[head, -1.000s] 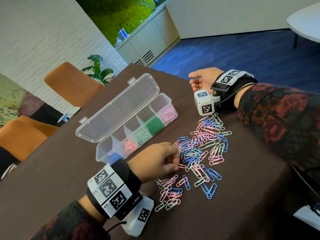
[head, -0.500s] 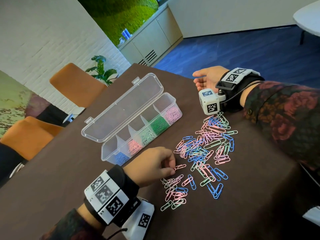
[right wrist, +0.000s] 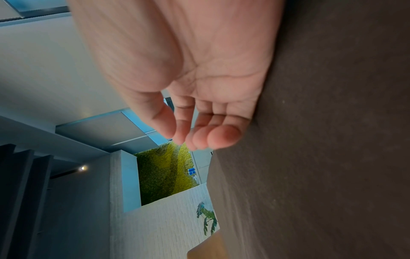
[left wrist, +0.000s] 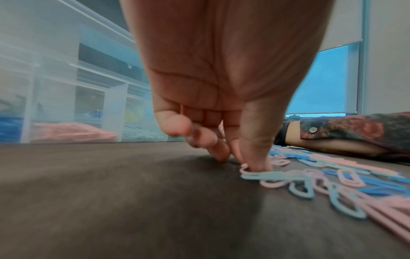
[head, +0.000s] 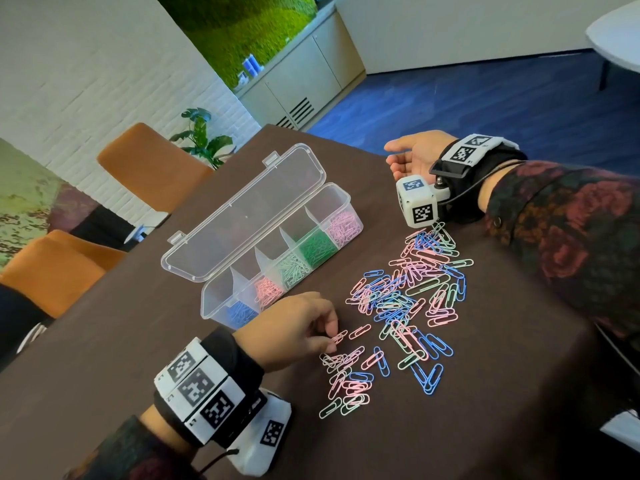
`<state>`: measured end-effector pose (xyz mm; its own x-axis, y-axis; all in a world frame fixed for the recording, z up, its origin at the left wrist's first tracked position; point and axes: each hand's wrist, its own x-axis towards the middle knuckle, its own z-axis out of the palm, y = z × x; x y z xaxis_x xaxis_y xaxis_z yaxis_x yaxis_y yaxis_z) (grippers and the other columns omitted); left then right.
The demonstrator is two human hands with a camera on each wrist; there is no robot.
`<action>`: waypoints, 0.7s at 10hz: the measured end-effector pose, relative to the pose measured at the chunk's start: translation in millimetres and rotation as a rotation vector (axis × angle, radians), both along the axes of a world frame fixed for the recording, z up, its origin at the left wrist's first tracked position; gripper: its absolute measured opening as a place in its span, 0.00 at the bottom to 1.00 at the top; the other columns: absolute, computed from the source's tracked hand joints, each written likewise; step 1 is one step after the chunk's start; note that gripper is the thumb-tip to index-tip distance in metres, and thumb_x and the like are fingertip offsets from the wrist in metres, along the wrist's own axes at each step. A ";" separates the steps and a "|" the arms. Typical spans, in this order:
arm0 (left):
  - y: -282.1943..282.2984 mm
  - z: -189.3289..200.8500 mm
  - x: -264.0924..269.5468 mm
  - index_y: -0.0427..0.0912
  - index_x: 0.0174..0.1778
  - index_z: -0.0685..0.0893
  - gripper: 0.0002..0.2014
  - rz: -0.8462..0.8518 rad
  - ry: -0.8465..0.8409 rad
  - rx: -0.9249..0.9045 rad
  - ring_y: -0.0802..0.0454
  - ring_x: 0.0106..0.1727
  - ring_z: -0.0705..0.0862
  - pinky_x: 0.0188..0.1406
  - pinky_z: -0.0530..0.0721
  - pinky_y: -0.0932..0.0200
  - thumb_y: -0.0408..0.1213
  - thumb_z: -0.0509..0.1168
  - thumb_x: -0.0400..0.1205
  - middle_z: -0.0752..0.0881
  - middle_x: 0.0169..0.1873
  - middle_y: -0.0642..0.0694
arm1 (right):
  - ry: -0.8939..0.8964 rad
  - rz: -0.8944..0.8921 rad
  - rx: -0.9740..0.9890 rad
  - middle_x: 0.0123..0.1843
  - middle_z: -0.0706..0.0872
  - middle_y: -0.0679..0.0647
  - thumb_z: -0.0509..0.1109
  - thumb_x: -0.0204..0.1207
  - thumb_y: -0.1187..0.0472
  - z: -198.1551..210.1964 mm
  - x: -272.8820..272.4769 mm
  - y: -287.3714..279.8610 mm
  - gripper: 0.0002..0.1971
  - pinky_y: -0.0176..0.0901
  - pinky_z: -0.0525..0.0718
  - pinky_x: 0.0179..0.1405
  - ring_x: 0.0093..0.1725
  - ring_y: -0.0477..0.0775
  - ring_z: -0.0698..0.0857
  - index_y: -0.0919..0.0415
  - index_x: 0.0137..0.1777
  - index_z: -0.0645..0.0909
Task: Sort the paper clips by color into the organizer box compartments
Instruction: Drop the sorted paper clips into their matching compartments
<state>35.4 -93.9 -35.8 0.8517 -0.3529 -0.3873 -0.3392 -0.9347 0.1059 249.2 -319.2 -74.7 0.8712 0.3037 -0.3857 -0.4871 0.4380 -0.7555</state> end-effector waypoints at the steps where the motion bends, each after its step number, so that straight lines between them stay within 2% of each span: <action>1: -1.9 -1.6 -3.4 0.51 0.40 0.79 0.07 -0.007 -0.010 0.018 0.64 0.36 0.76 0.39 0.71 0.76 0.37 0.72 0.76 0.76 0.40 0.57 | -0.008 -0.003 0.010 0.35 0.76 0.53 0.68 0.79 0.60 0.4 -0.5 0.2 0.09 0.30 0.78 0.18 0.29 0.47 0.74 0.66 0.42 0.76; 2: -2.9 -3.0 -8.1 0.51 0.40 0.78 0.06 -0.002 -0.026 0.010 0.64 0.36 0.76 0.38 0.71 0.76 0.37 0.69 0.77 0.76 0.40 0.57 | -0.020 -0.004 0.013 0.35 0.76 0.53 0.67 0.80 0.61 0.4 -0.9 0.8 0.09 0.30 0.78 0.18 0.29 0.47 0.74 0.66 0.42 0.75; 4: -8.8 -7.1 -14.5 0.51 0.41 0.75 0.03 -0.078 -0.128 0.151 0.61 0.36 0.72 0.38 0.69 0.71 0.40 0.63 0.79 0.73 0.39 0.57 | -0.013 -0.017 0.015 0.35 0.76 0.53 0.68 0.79 0.61 -0.7 -0.6 0.3 0.08 0.30 0.79 0.19 0.29 0.47 0.75 0.66 0.42 0.76; 5: -6.4 -8.0 -11.8 0.54 0.36 0.72 0.08 -0.048 -0.083 0.110 0.63 0.34 0.73 0.37 0.70 0.74 0.38 0.64 0.77 0.73 0.36 0.58 | -0.013 -0.014 0.010 0.35 0.76 0.53 0.68 0.79 0.60 -0.4 -0.6 1.3 0.09 0.30 0.79 0.19 0.29 0.47 0.75 0.66 0.42 0.76; 6: -7.8 -6.0 -10.9 0.53 0.36 0.73 0.09 -0.042 -0.076 0.073 0.63 0.34 0.74 0.37 0.70 0.74 0.38 0.65 0.78 0.75 0.36 0.57 | -0.002 -0.014 0.005 0.34 0.76 0.53 0.69 0.79 0.60 -0.6 0.0 1.0 0.10 0.31 0.79 0.19 0.29 0.47 0.75 0.67 0.41 0.77; 7: -18.7 -4.6 -7.0 0.55 0.33 0.72 0.13 -0.020 -0.079 -0.072 0.63 0.35 0.76 0.35 0.69 0.75 0.36 0.68 0.78 0.75 0.35 0.57 | -0.008 -0.011 0.003 0.34 0.76 0.53 0.68 0.79 0.60 -1.0 0.8 0.4 0.10 0.30 0.78 0.19 0.29 0.47 0.75 0.67 0.41 0.76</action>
<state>28.3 -112.6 -40.4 0.8711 -0.3948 -0.2919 -0.3679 -0.9186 0.1447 250.0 -318.8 -75.7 0.8777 0.2948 -0.3777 -0.4760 0.4454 -0.7583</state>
